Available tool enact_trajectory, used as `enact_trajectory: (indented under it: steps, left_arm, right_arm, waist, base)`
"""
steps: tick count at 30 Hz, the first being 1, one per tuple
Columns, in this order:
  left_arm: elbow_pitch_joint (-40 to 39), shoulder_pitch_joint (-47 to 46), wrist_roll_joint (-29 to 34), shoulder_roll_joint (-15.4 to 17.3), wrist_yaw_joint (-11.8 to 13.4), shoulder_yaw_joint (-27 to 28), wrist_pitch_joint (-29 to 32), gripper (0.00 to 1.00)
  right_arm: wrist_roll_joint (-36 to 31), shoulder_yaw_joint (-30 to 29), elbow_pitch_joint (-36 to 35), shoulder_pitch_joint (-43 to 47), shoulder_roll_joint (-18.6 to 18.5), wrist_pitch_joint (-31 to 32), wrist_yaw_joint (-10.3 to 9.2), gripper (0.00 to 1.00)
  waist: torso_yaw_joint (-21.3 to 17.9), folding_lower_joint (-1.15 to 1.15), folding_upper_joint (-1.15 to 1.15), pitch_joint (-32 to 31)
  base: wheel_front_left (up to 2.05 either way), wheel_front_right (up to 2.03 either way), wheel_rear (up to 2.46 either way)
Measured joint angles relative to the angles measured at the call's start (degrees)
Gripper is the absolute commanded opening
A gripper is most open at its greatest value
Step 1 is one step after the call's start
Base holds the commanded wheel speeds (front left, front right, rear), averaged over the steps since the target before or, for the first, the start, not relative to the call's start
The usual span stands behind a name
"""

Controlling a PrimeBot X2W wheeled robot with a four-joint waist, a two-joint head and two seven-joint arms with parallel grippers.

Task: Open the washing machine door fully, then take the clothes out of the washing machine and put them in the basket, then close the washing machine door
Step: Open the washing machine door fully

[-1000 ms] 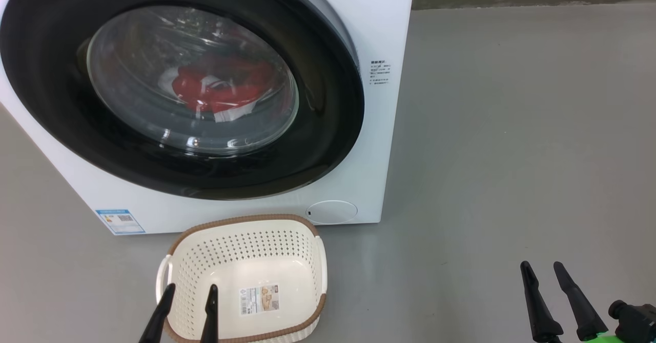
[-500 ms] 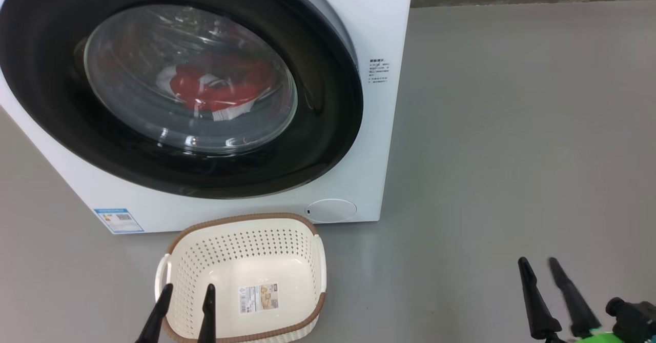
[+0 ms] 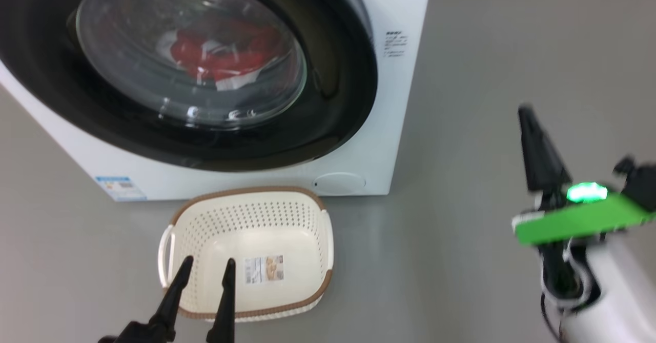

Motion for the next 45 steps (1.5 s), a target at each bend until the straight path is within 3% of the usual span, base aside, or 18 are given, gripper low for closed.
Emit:
enact_trajectory:
  steps: [9, 17, 24, 33, 38, 45]
  left_arm:
    - [-0.37, -4.93, -2.0, -0.02, 1.07, -3.87, 0.0, 1.0]
    - [-0.79, -9.29, -3.54, -0.05, 2.07, -6.7, -0.01, 1.0]
    - [-0.94, -12.12, -4.53, -0.13, 2.58, -8.58, -0.01, 1.0]
    - [-1.05, -14.16, -5.92, -0.18, 3.09, -9.85, -0.01, 1.0]
    - [-1.18, -14.39, -6.35, -0.2, 3.1, -10.49, -0.01, 1.0]
    - [-1.19, -15.31, -6.78, -0.26, 3.27, -11.1, -0.01, 1.0]
  right_arm:
    - [7.59, 5.03, 1.81, -16.03, -7.24, -0.01, 0.0, 0.0]
    - [20.5, 13.6, 4.63, -28.61, -13.85, 1.74, 0.0, 0.0]
    - [35.31, 18.2, 4.43, -36.12, -17.44, 12.34, 0.0, 0.0]
    - [48.15, 16.84, 6.1, -41.11, -19.26, 25.43, 0.0, 0.0]
    - [52.69, 15.35, 8.81, -42.25, -19.4, 33.26, 0.0, 0.0]
    - [54.24, 14.66, 13.07, -44.95, -18.92, 41.21, 0.0, 0.0]
  waist:
    - [3.32, 0.0, 0.0, 5.44]
    - [6.47, 0.0, 0.0, 11.23]
    - [9.1, 0.0, 0.0, 15.99]
    - [11.78, 0.0, 0.0, 20.28]
    - [12.98, 0.0, 0.0, 21.86]
    - [13.7, 0.0, 0.0, 22.87]
  base:
    - [0.0, 0.0, 0.0]
    - [0.0, 0.0, 0.0]
    - [0.0, 0.0, 0.0]
    - [0.0, 0.0, 0.0]
    - [0.0, 0.0, 0.0]
    - [0.0, 0.0, 0.0]
